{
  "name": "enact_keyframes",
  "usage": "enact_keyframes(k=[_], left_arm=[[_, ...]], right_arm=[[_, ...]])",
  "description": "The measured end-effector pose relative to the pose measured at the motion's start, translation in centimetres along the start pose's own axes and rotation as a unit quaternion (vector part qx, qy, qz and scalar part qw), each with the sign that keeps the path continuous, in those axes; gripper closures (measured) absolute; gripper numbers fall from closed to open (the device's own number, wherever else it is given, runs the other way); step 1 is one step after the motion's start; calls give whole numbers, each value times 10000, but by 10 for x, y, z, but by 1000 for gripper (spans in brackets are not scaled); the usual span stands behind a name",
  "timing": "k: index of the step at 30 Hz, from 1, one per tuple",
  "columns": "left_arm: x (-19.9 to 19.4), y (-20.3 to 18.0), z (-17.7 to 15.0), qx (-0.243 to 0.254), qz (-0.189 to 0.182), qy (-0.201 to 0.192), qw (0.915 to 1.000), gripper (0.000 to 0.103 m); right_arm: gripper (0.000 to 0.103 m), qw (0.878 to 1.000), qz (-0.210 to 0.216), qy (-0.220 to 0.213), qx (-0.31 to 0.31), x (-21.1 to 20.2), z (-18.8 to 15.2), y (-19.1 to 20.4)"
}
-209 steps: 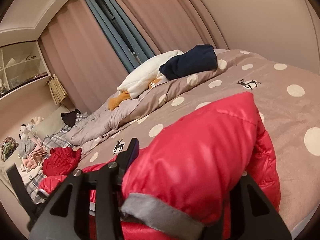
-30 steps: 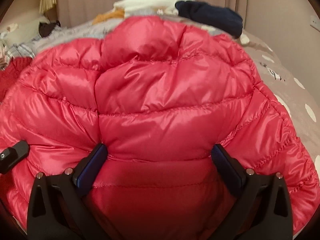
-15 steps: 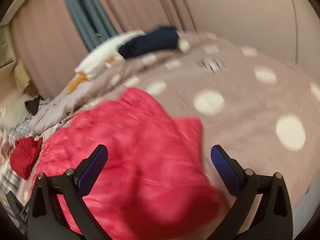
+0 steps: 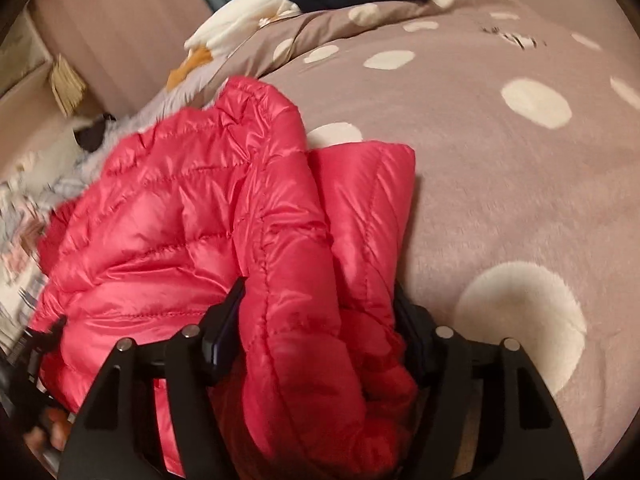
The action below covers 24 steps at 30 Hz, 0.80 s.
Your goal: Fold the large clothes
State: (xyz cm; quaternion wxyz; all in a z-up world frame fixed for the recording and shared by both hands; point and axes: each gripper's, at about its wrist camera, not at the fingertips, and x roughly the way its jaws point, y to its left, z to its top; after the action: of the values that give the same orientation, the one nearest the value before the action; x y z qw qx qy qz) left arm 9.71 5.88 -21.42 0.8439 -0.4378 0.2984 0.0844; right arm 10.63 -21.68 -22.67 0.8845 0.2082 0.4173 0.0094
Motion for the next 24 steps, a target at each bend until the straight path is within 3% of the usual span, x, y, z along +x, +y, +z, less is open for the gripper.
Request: enact_keyframes(k=[1, 3, 9, 11, 13, 14, 15, 17, 19, 21, 23, 24], left_arm=[[2, 13, 3, -370, -233, 181, 9989, 59], [4, 23, 6, -598, -402, 370, 9967, 54], [-2, 0, 0, 265, 129, 138, 9995, 48], [-1, -2, 1, 227, 119, 186, 9995, 47], [5, 1, 4, 120, 132, 265, 9995, 42], [2, 5, 3, 94, 204, 261, 9994, 34], [2, 7, 5, 49, 363, 167, 9992, 26], [-10, 5, 7, 94, 756, -254, 9968, 20], [-16, 6, 10, 171, 907, -404, 9949, 20], [-12, 7, 13, 223, 818, -215, 9962, 25], [-4, 16, 16, 16, 459, 126, 9989, 33], [2, 27, 17, -351, 129, 375, 9986, 36]], right_arm=[[37, 10000, 36, 7, 56, 1, 1, -2], [36, 9996, 197, 9, 189, 3, 4, -10], [36, 9996, 249, 9, 141, 3, 4, -11], [36, 9995, 285, 8, 133, 1, 2, -10], [36, 9991, 375, -5, 185, 1, 2, -14], [36, 9990, 404, -10, 206, 1, 2, -15], [36, 9989, 410, -14, 204, 1, 1, -17], [36, 9991, 382, -20, 187, 2, 1, -16], [35, 9992, 348, -36, 182, 2, 0, -16], [35, 9993, 318, -50, 194, 2, -1, -17], [35, 9994, 273, -67, 219, 1, -1, -16], [35, 9994, 253, -79, 226, 1, -2, -15]])
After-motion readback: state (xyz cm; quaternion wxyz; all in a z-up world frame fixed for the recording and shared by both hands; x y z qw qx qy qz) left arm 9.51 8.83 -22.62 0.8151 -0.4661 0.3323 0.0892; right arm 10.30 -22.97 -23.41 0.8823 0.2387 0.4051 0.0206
